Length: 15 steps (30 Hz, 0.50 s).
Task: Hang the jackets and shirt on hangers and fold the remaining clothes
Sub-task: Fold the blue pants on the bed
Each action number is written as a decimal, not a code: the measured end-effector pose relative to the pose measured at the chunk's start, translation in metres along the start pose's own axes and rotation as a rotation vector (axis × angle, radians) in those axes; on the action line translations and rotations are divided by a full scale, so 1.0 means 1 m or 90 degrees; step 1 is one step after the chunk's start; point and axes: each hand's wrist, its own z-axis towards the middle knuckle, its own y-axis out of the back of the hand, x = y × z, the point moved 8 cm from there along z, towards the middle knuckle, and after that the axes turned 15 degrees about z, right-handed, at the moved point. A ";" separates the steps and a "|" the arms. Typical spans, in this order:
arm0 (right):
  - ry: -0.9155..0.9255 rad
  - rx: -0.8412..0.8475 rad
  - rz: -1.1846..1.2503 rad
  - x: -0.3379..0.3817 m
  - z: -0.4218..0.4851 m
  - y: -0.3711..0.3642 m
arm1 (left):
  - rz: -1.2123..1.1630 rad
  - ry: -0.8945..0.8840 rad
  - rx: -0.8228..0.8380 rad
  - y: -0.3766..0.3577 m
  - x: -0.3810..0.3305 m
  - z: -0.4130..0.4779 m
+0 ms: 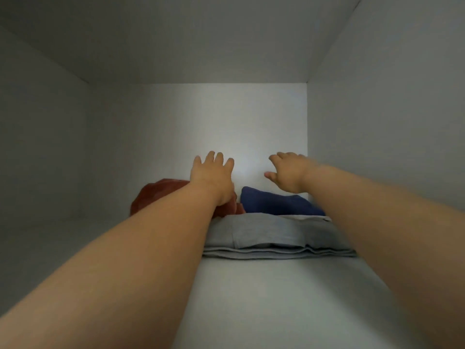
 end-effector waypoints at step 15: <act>0.047 -0.253 0.140 0.130 -0.159 0.077 | 0.220 0.014 -0.119 0.117 0.074 -0.198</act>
